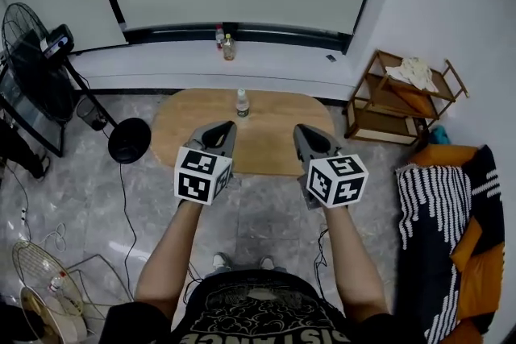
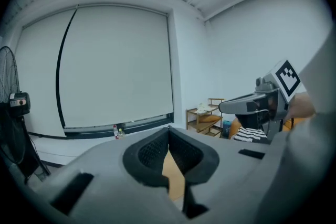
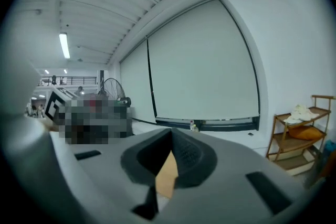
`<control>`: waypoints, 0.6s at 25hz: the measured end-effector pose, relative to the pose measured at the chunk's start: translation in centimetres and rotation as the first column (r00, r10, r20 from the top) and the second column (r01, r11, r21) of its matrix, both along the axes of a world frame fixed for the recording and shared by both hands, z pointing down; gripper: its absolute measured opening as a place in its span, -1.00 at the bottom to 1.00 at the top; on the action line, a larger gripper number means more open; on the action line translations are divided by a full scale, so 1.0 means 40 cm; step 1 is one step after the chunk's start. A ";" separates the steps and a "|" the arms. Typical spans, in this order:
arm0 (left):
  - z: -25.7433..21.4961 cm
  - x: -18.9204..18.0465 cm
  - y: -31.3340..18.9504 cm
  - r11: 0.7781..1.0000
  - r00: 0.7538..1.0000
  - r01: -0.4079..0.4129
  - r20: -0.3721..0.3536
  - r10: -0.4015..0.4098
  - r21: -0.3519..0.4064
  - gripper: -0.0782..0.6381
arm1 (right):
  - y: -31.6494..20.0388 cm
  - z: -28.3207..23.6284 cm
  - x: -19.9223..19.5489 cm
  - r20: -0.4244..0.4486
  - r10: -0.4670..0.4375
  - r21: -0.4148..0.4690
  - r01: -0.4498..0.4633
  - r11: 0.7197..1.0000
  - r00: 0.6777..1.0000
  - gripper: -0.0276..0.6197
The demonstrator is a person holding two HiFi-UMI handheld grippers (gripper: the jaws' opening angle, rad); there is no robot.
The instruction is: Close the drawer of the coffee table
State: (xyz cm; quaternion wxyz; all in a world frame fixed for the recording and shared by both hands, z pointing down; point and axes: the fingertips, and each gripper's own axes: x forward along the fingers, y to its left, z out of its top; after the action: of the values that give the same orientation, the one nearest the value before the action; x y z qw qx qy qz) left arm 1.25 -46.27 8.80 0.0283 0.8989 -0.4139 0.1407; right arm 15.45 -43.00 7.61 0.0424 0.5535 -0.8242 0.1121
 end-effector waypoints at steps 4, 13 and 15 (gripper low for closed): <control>-0.002 -0.049 -0.007 1.000 1.000 -0.008 -0.020 0.008 -0.007 -0.78 | -0.006 -0.014 -0.043 -0.030 0.010 0.021 -0.010 1.000 1.000 -0.90; 0.007 -0.121 -0.020 1.000 1.000 0.010 -0.023 -0.010 -0.004 -0.78 | -0.021 -0.013 -0.098 -0.052 0.031 0.046 -0.028 0.999 0.998 -0.90; 0.010 -0.126 -0.022 1.000 1.000 0.010 -0.022 -0.010 -0.009 -0.78 | -0.020 -0.011 -0.100 -0.053 0.037 0.048 -0.035 0.998 0.998 -0.90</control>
State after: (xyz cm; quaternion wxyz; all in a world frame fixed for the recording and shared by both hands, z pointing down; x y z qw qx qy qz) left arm -3.78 -47.13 9.21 0.0374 0.8982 -0.4174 0.1326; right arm 11.45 -43.81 7.16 0.0496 0.5720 -0.8150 0.0783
